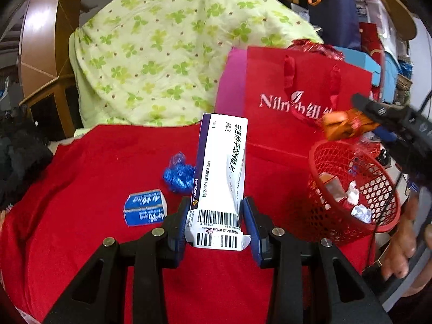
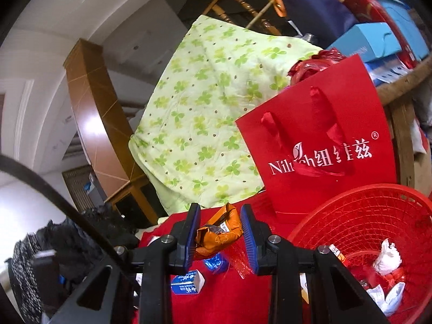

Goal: Collect trash
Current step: 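Carry the white packet and orange wrapper over the red basket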

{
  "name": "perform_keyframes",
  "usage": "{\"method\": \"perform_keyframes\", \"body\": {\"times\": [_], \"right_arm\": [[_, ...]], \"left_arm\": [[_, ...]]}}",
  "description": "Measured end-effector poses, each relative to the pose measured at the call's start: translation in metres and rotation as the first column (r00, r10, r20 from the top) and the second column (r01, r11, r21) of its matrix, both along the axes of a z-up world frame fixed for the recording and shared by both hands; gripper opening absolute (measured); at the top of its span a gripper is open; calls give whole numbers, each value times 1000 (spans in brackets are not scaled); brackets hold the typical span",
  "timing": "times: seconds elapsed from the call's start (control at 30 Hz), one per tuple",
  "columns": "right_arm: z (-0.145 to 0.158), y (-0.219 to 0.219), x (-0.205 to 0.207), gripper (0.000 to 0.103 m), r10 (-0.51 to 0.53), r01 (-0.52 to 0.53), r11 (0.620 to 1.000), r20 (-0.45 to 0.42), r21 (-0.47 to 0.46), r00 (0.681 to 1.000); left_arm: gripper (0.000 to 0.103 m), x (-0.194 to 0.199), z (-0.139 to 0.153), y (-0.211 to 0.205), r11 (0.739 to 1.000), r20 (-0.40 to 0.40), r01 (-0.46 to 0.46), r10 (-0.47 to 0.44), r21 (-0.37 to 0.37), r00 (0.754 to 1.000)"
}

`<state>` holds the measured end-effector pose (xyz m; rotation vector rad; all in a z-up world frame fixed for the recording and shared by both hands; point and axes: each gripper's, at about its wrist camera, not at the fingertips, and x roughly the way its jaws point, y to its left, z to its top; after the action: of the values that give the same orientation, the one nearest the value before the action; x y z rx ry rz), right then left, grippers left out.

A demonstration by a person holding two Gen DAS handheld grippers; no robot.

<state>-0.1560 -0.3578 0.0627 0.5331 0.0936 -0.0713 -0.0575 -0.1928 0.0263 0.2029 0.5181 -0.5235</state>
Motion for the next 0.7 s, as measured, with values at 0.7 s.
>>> {"method": "perform_keyframes", "body": {"times": [0.7], "right_arm": [[-10,-95,-74,35,-268,266,958,6,104,964]], "left_arm": [[40,-56,26,-111,966,84,249,-255,74,963]]}}
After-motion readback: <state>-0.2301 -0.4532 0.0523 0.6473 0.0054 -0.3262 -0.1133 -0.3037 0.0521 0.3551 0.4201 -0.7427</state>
